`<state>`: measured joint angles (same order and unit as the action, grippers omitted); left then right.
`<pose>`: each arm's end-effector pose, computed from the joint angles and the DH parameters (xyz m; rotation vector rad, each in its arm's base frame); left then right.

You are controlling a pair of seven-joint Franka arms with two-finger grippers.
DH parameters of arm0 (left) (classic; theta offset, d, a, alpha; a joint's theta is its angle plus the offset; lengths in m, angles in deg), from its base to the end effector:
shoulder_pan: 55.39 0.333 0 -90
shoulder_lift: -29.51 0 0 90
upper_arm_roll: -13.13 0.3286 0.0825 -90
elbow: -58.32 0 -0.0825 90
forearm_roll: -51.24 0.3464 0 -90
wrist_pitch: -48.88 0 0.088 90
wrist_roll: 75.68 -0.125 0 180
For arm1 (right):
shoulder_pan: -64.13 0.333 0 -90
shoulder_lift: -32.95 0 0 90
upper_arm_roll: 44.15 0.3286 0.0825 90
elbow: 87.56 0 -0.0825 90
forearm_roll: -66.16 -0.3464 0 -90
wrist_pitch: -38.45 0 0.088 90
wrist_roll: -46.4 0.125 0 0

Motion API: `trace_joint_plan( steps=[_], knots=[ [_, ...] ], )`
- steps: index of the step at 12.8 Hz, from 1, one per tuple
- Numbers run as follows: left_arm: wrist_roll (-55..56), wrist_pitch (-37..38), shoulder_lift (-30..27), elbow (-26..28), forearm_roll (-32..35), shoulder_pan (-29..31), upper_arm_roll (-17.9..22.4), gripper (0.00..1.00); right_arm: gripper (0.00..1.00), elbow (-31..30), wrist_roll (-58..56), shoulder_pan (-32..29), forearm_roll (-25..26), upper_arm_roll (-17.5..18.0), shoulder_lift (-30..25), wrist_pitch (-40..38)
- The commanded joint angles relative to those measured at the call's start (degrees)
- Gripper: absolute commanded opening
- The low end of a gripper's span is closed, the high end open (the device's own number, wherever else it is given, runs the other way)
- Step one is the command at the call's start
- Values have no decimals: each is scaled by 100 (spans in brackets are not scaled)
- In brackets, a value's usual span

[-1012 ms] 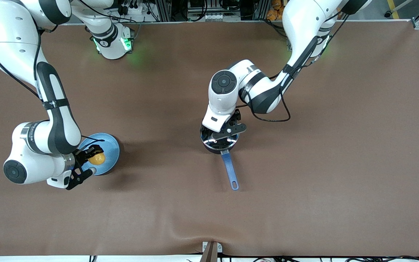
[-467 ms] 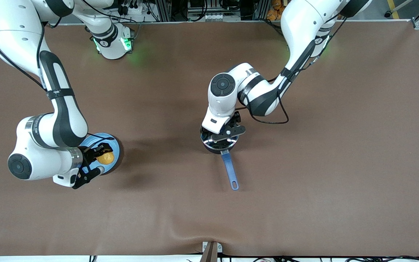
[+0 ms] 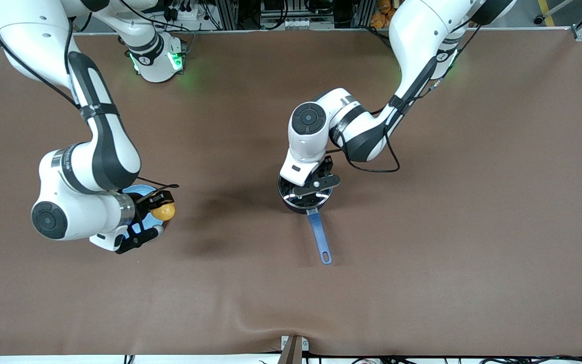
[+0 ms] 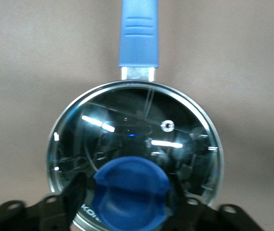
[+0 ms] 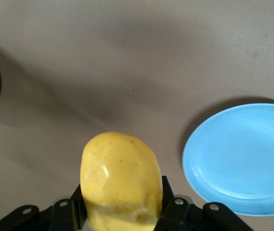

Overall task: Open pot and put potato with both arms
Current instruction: 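Lift the glass lid with the left gripper while the right gripper lifts the potato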

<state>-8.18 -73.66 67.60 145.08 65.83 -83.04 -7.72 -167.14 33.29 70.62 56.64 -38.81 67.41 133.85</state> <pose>0.4952 -0.4723 0.3033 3.1037 0.4164 -0.0023 0.6328 0.1406 0.3487 -2.8319 -0.5517 0.4669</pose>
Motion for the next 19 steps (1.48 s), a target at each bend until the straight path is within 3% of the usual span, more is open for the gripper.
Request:
trace_joint_plan(
  steps=[1,7,10,14,19],
  knots=[
    [141,46,14,-97,132,-56,29,0,9,-67,544,176,-138,-15,-229,-100],
    [53,343,-854,-115,27,93,20,0,7,-67,1670,695,-305,-15,-413,-127],
    [-244,835,-1373,-97,27,811,-32,0,6,-58,2188,993,-436,-23,-431,-74],
    [-2157,1662,-1971,-62,-797,2059,-94,0,6,-67,2952,1485,-446,-32,-475,276],
    [-3610,2024,-2244,350,-861,3115,-94,0,6,-101,3954,2241,-437,-41,-370,1302]
  ],
)
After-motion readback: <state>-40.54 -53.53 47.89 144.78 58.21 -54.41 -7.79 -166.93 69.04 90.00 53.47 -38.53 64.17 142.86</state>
